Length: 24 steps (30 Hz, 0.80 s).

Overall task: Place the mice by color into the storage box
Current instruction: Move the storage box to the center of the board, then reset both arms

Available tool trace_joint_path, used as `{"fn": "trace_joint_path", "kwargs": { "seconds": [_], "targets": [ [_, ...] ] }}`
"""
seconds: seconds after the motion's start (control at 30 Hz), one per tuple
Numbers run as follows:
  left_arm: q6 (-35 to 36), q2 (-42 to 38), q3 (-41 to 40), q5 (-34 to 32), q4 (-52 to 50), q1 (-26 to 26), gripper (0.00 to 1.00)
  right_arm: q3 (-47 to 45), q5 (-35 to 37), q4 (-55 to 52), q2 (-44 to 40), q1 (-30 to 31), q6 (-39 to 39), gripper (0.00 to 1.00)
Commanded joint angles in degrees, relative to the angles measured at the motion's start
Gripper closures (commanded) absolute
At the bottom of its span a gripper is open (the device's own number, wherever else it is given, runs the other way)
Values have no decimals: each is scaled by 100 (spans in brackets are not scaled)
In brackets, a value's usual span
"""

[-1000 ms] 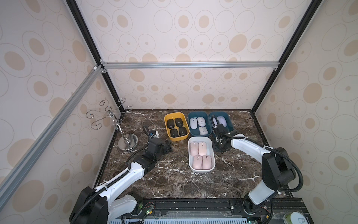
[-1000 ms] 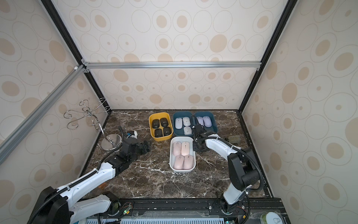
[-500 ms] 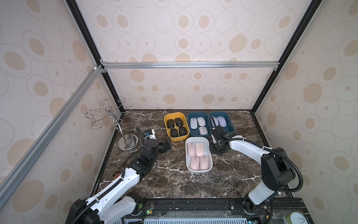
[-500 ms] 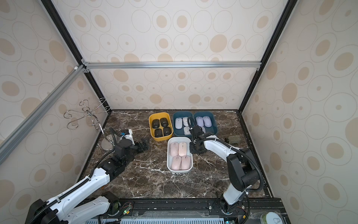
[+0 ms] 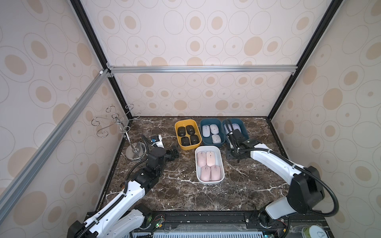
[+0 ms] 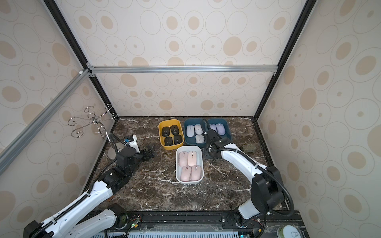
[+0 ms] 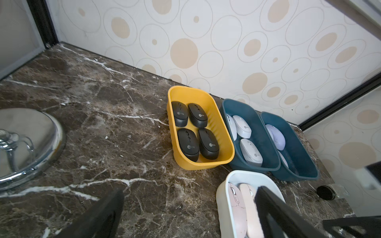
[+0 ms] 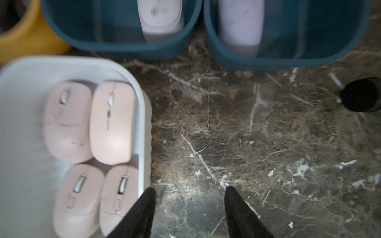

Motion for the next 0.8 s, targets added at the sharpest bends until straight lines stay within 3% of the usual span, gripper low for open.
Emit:
{"fn": "trace_joint_path", "kwargs": {
  "seconds": [0.0, 0.1, 0.13, 0.17, 0.23, 0.3, 0.37, 0.43, 0.5, 0.63, 0.77],
  "targets": [
    [393, -133, 485, -779, -253, 39, 0, 120, 258, 159, -821, -18, -267, 37],
    [711, -331, 223, -1098, 289, 46, 0, -123, 187, 811, -1428, -4, -402, 31],
    [760, -419, 3, -1195, 646, 40, 0, -302, 314, 1046, -1599, -5, -153, 1],
    [897, -524, -329, -1358, 1189, 42, 0, -659, 438, 1556, -1798, 0, -103, 2],
    [1567, -693, -1153, -1748, 2587, 45, 0, -1598, 460, 2904, -2052, -1, -1011, 2],
    [2562, -725, -2162, -2001, 4398, 46, 0, -2379, 1142, 4178, -2110, -5, -1290, 2],
    [3602, -460, -3062, -1987, 6489, 54, 0, -2801, 1657, 4825, -2056, -59, -1247, 2],
    [4338, 103, -3613, -2033, 7913, 143, 0, -3065, 1617, 5271, -1927, -132, -1756, 2],
    [4670, 692, -3627, -2025, 8110, 265, 0, -3173, 1615, 5489, -1716, -220, -2097, 2],
    [4467, 1780, -3578, -1500, 8665, 719, 0, -3456, 1445, 5987, -1393, -572, -2349, 2],
    [4794, 2821, -3451, -1282, 9311, 1210, 0, -3834, 1282, 6724, -1173, -903, -2803, 2]
  ]
}}
